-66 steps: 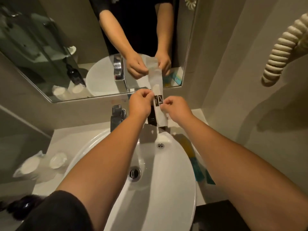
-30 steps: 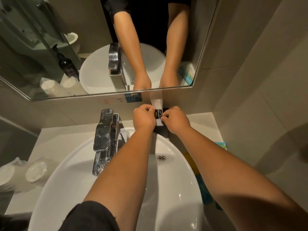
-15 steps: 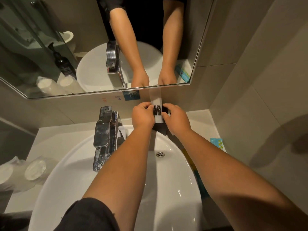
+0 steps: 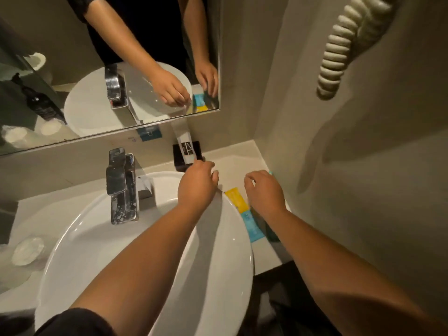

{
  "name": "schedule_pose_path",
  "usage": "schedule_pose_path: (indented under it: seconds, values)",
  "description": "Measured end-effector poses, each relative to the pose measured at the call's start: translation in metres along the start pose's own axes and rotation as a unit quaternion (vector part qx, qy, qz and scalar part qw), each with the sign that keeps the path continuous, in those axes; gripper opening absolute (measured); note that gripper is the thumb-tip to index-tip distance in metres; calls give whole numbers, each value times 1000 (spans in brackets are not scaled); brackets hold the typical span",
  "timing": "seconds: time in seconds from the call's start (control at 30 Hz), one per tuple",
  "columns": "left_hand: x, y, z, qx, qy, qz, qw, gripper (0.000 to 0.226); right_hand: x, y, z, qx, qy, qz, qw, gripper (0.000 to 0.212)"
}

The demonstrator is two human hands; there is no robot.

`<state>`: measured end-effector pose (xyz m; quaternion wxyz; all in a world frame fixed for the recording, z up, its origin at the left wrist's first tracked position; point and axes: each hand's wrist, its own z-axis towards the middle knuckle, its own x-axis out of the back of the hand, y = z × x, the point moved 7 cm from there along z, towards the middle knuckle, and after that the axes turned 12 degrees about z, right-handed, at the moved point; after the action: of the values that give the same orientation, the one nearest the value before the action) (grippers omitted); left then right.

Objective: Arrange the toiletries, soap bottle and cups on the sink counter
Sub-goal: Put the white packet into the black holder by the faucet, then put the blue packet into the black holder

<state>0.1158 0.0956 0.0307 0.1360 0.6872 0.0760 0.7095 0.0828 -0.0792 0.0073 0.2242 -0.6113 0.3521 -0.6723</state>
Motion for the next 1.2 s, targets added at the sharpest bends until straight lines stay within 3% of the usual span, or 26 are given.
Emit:
schedule_pose_path:
  seconds: [0.13,0.27,0.5,0.6,0.7,0.8,0.87,0.97,1.2]
  values:
    - [-27,49,-9,-18,-70,-63,995,33,29,62,-43,-75,36,-48,995,26]
    - [-63,84,-3,27,-151,-151,977,24,29,92,-56,-130,-13,-117,984,33]
    - [-123,87,13,110,-255,-139,951,35,5,103,-44,-209,-35,-154,965,35]
    - [-145,83,18,148,-271,-161,937,38,-2,115,-40,-227,-37,-97,968,33]
    - [-178,75,26,178,-285,-204,919,38,-8,132,-39,-270,-45,45,961,21]
    - [-188,72,28,199,-291,-269,896,38,-4,140,-42,-301,-12,223,927,30]
    - [-156,84,19,201,-284,-319,881,21,-1,137,-45,-310,-10,295,904,26]
    - [-130,91,16,189,-275,-391,858,16,7,124,-41,-293,-10,334,896,28]
    - [-40,64,35,127,-162,-427,881,18,11,47,-12,-204,-34,354,912,15]
